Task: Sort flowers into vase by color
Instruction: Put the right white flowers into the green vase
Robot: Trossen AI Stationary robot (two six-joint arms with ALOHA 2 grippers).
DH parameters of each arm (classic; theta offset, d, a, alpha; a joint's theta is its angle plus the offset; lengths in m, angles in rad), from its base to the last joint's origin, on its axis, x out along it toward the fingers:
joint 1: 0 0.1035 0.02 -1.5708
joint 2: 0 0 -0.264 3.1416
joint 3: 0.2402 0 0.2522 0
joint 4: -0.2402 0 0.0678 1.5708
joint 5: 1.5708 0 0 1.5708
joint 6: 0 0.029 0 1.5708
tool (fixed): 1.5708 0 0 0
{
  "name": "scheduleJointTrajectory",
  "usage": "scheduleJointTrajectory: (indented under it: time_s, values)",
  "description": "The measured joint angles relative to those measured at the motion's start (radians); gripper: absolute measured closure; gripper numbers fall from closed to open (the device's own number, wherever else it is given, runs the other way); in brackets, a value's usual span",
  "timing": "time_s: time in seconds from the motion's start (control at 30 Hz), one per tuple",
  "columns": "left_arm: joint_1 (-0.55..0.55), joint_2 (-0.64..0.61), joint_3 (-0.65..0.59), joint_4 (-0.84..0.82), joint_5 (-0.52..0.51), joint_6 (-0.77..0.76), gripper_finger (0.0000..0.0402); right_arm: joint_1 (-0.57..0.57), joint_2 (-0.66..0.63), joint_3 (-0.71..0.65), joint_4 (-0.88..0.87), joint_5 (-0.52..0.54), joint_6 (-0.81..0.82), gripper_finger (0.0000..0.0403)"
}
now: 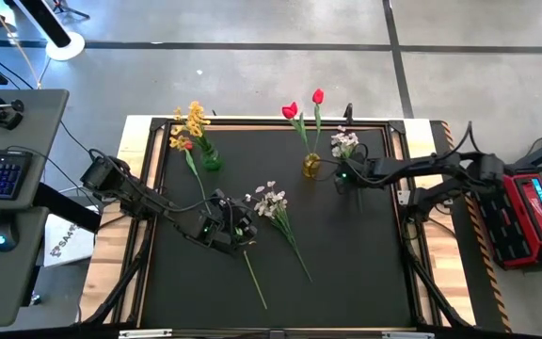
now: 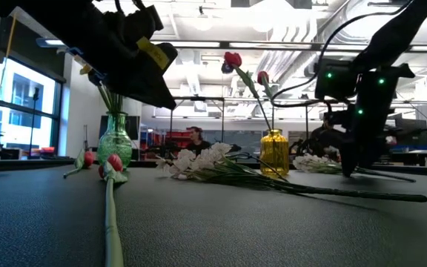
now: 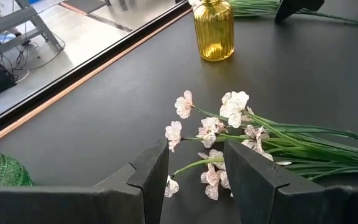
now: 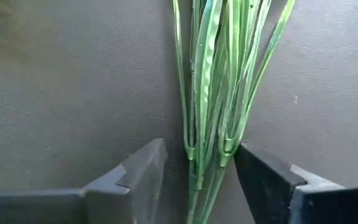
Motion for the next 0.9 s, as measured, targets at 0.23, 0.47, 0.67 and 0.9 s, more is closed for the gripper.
scheduleJointTrajectory:
  time_s: [0.23,0.47,0.67,0.9]
  values:
    - [0.0,0.0,0.0,0.001,0.003,0.001,0.0259,-0.003,-0.007,-0.002,0.004,-0.028,-0.002,0.0302]
    - [-0.003,0.0,0.0,0.001,0.008,0.001,0.0259,-0.003,-0.007,-0.003,-0.027,0.0,0.005,0.0394]
    - [-0.002,0.0,0.0,0.0,0.024,0.007,0.0259,0.033,-0.052,-0.012,-0.101,0.169,0.104,0.0398]
    - [-0.001,0.0,0.0,0.002,0.029,0.044,0.0259,0.159,-0.289,-0.009,-0.157,0.408,0.207,0.04]
